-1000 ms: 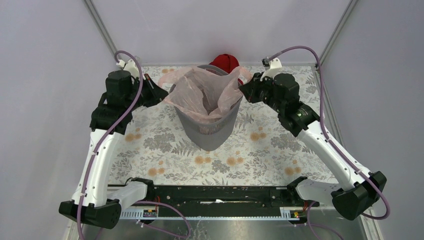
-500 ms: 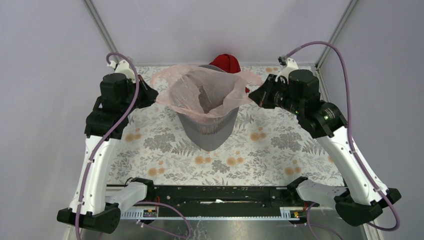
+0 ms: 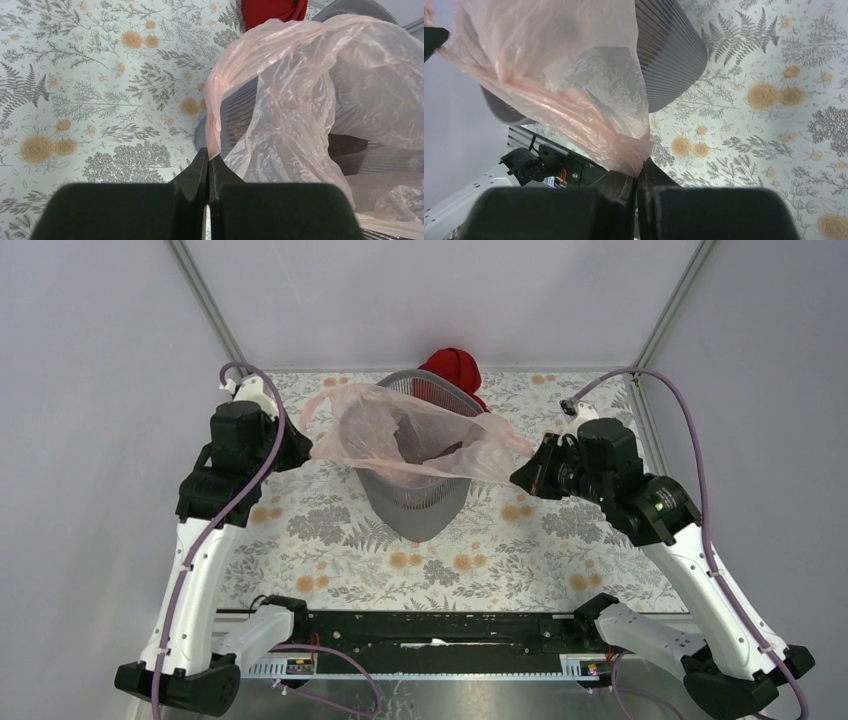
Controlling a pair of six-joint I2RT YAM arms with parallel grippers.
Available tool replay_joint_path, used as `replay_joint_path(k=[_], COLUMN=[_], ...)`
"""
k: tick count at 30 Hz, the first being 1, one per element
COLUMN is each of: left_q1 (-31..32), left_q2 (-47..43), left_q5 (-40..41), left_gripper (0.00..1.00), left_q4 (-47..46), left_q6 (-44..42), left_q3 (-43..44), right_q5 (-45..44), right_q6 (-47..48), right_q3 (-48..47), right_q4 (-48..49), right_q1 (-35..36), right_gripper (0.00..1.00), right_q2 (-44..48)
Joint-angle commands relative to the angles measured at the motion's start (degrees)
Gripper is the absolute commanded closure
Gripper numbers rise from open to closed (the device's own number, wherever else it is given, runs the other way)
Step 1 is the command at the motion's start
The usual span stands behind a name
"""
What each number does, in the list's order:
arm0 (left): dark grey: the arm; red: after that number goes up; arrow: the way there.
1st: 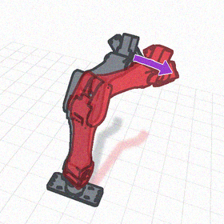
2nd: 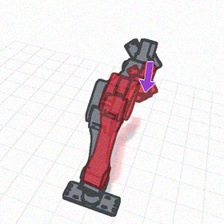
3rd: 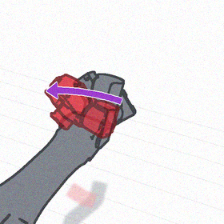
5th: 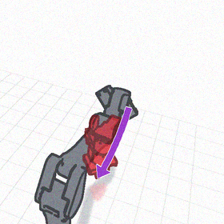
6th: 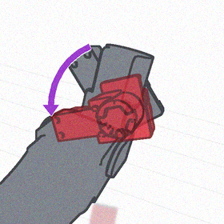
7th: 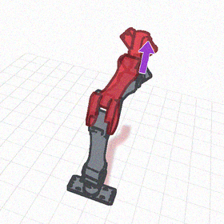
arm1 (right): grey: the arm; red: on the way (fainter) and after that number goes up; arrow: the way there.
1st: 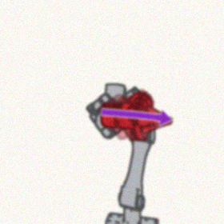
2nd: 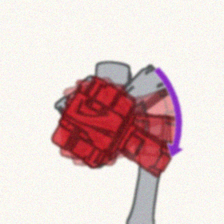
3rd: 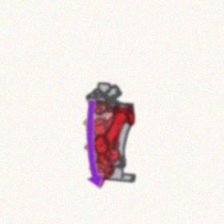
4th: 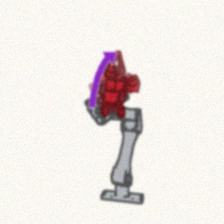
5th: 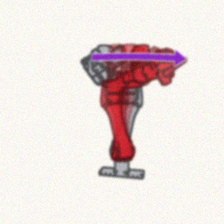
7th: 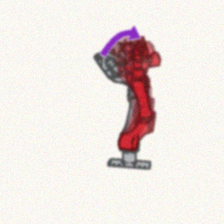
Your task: Put the trash bags into the trash bin
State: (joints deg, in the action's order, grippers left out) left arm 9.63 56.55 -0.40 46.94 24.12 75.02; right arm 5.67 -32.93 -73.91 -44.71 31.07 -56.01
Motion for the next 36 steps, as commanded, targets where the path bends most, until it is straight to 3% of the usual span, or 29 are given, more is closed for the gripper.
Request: replay_joint_path(k=[1,11,20,23,28,34,36], left_q1=[-0.36,-0.38,-0.36,-0.31,-0.31,-0.32,-0.36], left_q2=[-2.94,-5.78,-9.91,-11.43,-9.91,-1.59,1.19], left_q5=[1.18,4.34,6.19,7.52,7.91,4.63,3.38], left_gripper=[1.0,1.0,1.0,1.0,1.0,1.0,1.0], left_q4=[-0.97,2.15,4.11,2.69,-1.48,-12.43,-16.01], left_q6=[0.76,0.82,0.75,1.04,1.01,1.29,1.54], left_q3=[-3.75,-4.94,-2.74,-3.93,-6.59,-8.09,-8.02], right_q5=[-0.63,-3.87,15.98,18.87,5.36,-8.19,-12.86], right_q6=[1.1,4.64,9.89,11.78,11.91,13.57,14.73], right_q3=[4.23,4.2,5.82,6.45,6.7,9.83,10.39], right_q4=[0.18,-1.9,-1.07,-3.11,-6.43,13.83,21.28], right_q1=[-0.09,-0.07,-0.1,-0.04,-0.11,-0.05,-0.1], right_gripper=[1.0,1.0,1.0,1.0,1.0,1.0,0.96], right_q2=[1.73,2.91,3.59,3.39,3.64,-0.8,-2.5])
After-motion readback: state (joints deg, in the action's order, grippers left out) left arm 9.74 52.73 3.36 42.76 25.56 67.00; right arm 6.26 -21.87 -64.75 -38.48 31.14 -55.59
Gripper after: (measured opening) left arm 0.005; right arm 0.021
